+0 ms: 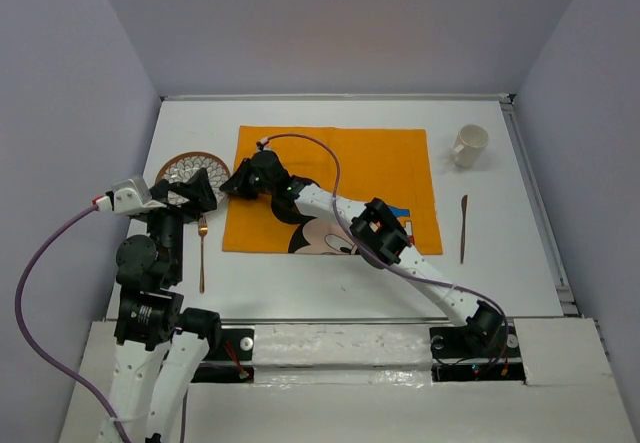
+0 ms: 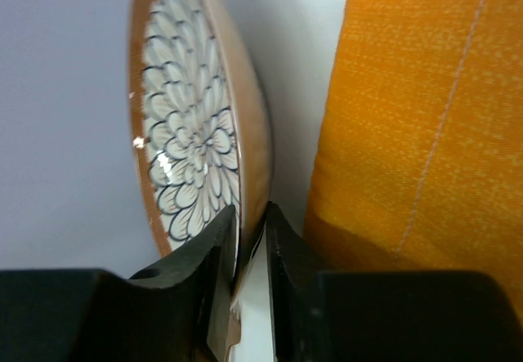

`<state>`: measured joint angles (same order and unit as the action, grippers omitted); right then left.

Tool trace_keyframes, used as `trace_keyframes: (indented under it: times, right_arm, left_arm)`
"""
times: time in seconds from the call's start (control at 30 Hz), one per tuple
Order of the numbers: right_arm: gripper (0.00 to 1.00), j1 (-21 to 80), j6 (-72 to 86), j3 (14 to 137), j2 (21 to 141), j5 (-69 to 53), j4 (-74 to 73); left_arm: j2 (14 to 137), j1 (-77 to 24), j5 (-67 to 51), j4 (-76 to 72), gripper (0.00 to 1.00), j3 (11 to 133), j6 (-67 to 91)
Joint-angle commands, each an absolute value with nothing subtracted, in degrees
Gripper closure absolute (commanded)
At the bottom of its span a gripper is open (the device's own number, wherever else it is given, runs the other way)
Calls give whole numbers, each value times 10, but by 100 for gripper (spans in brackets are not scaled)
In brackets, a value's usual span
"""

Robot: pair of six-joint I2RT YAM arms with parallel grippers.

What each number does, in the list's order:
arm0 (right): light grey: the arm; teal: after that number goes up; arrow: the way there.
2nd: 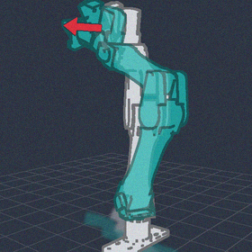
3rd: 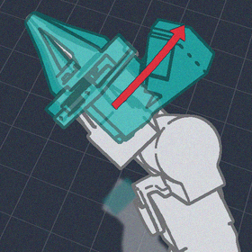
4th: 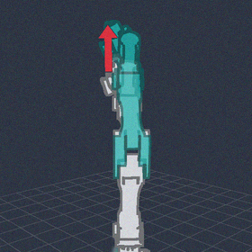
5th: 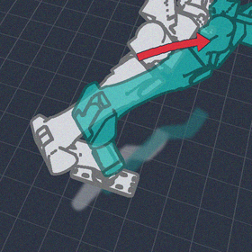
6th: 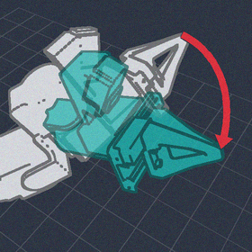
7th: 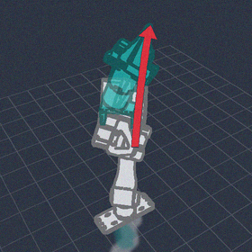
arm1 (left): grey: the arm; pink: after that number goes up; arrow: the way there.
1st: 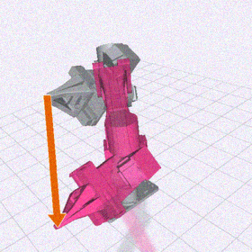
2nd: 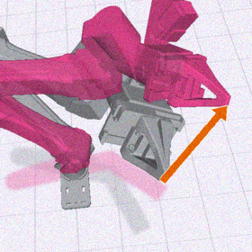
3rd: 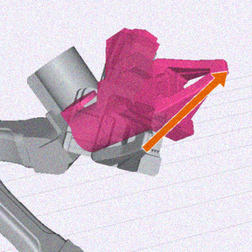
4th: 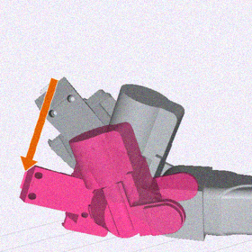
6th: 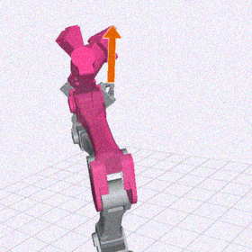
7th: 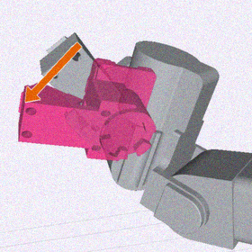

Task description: Set the dinner table for one person

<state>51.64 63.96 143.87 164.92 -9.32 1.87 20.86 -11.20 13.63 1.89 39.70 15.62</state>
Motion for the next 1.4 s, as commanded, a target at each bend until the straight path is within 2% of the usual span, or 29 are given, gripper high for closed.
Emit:
trace_keyframes:
  times: [0.0, 0.03, 0.27, 0.63, 0.8, 0.87, 0.9, 0.93, 1.17, 1.37]
  right_arm:
    - [81, 525, 653, 1422, 1631, -105, 46]
    - [87, 525, 656, 1417, 1627, -105, 52]
    - [100, 525, 693, 1380, 1595, -115, 116]
    - [100, 525, 748, 1386, 1542, -85, 213]
    - [100, 511, 733, 1362, 1460, -84, 247]
    - [100, 504, 718, 1254, 1380, -80, 288]
    - [100, 495, 714, 1208, 1379, -80, 304]
    - [100, 484, 703, 1116, 1320, -76, 315]
    - [100, 442, 629, 834, 1097, -69, 343]
    - [100, 340, 583, 559, 923, -56, 316]
  left_arm:
    - [205, -116, 140, -18, 1, 395, 154]
    - [206, -117, 140, -18, 1, 395, 154]
    - [204, -119, 143, -18, 1, 395, 152]
    - [206, -119, 145, -18, 1, 395, 149]
    - [200, -119, 161, -16, 1, 396, 141]
    - [193, -119, 169, -16, 1, 396, 137]
    - [193, -119, 170, -16, 1, 396, 136]
    - [189, -118, 171, -14, 1, 396, 134]
    - [178, -114, 171, -13, 1, 395, 134]
    - [183, -114, 151, -9, 1, 392, 134]
